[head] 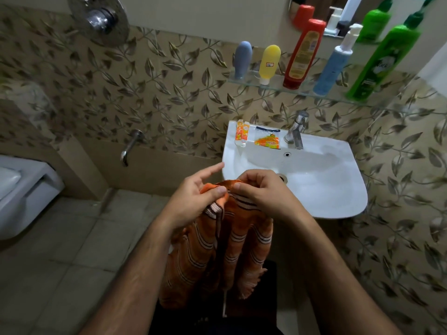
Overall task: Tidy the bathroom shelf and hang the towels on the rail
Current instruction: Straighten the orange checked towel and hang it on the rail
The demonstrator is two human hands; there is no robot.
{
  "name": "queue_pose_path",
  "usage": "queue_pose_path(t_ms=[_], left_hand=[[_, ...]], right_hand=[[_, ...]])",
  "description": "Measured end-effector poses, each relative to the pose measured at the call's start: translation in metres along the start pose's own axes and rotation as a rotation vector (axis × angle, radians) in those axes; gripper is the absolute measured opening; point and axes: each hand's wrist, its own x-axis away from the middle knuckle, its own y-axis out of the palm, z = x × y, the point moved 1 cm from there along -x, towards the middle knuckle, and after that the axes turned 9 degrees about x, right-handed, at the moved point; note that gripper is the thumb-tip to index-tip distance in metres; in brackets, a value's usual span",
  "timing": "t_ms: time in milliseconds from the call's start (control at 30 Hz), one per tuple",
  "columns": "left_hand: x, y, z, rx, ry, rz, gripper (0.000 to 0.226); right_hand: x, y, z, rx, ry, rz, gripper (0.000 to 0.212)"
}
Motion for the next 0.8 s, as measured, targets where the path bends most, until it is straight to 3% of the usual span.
queue_pose_path(t_ms=[167, 367, 533, 633, 700, 800], left_hand=[[-0.004, 0.000, -0.013, -0.083, 0.025, 0.021, 0.010], [-0.009, -0.008, -0.025, -0.213, 0.028, 0.196, 0.007], [-0.022, -0.013, -0.034, -0.270, -0.003, 0.376, 0.014], [-0.026, -0.014, -0.037, -0.259, -0.017, 0.429, 0.011], [-0.026, -0.009, -0.033, -0.236, -0.008, 0.380, 0.010], [-0.018, 0.001, -0.021, -0.070, 0.012, 0.225, 0.040]], right_hand=[[-0.003, 0.008, -0.005, 0.068, -0.011, -0.043, 0.017], [0.007, 0.005, 0.004, 0.034, 0.042, -0.054, 0.024], [0.021, -0.014, 0.008, -0.010, 0.061, -0.122, 0.021], [0.029, -0.022, 0.012, -0.098, 0.068, -0.082, 0.018], [0.028, -0.023, 0.018, -0.158, 0.084, -0.015, 0.018], [0.023, -0.021, 0.020, -0.135, 0.079, 0.037, 0.018]])
